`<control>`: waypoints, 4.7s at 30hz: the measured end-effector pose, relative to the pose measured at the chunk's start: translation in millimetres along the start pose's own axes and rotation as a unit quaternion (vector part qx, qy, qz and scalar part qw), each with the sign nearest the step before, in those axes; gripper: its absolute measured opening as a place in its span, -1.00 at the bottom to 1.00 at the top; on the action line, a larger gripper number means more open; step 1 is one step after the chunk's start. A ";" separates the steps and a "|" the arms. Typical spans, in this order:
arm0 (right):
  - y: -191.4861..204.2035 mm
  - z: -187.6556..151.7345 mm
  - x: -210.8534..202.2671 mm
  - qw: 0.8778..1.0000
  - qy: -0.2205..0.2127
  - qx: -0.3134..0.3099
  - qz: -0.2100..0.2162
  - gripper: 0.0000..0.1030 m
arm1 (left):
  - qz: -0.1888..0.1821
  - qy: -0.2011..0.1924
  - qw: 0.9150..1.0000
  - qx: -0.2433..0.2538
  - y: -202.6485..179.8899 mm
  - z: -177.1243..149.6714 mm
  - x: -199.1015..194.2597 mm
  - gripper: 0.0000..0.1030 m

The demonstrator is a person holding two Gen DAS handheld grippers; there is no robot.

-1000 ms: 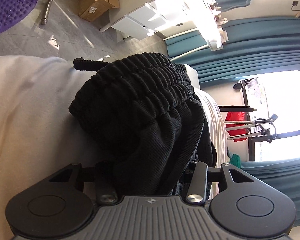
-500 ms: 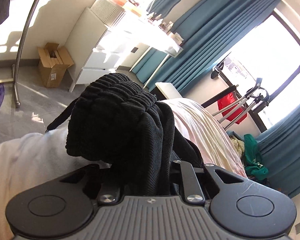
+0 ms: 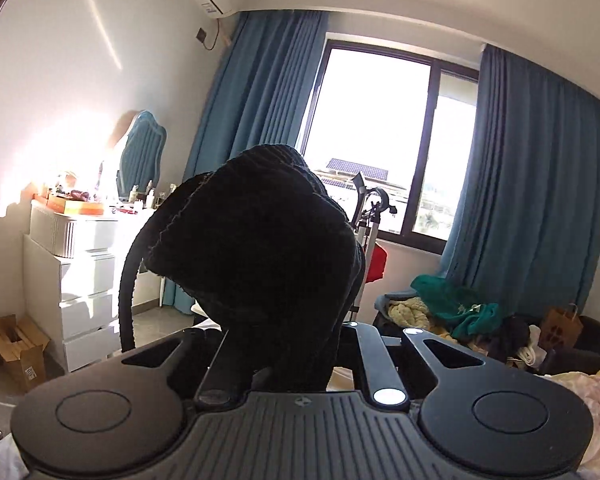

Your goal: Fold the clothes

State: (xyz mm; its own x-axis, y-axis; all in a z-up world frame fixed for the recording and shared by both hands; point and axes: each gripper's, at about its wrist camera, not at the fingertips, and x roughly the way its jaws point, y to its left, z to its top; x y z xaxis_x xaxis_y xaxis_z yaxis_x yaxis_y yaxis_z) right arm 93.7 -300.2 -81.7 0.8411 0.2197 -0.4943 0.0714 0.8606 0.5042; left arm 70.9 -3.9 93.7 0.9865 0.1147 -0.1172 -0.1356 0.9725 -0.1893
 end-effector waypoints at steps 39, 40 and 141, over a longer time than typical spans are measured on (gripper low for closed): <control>-113.7 44.2 -11.8 0.950 -0.022 0.302 0.074 0.75 | -0.196 0.060 0.895 0.397 -87.4 -204.7 -20.6 0.30; -111.9 44.6 -12.2 0.951 -0.022 0.299 0.077 0.76 | -0.192 0.061 0.896 0.395 -83.1 -203.7 -20.3 0.33; -57.5 42.9 -37.5 0.976 -0.038 0.185 0.110 -0.52 | -0.228 0.297 0.903 -0.210 91.7 -128.5 30.8 -0.07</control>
State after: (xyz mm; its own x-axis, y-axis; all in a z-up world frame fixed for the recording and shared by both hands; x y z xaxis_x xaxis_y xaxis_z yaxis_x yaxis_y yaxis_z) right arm 81.0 -377.6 -61.9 0.8944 0.3337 -0.2978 0.0610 0.5686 0.8204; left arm 77.0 62.8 -52.6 0.7417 -0.5292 -0.4122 0.1266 0.7139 -0.6887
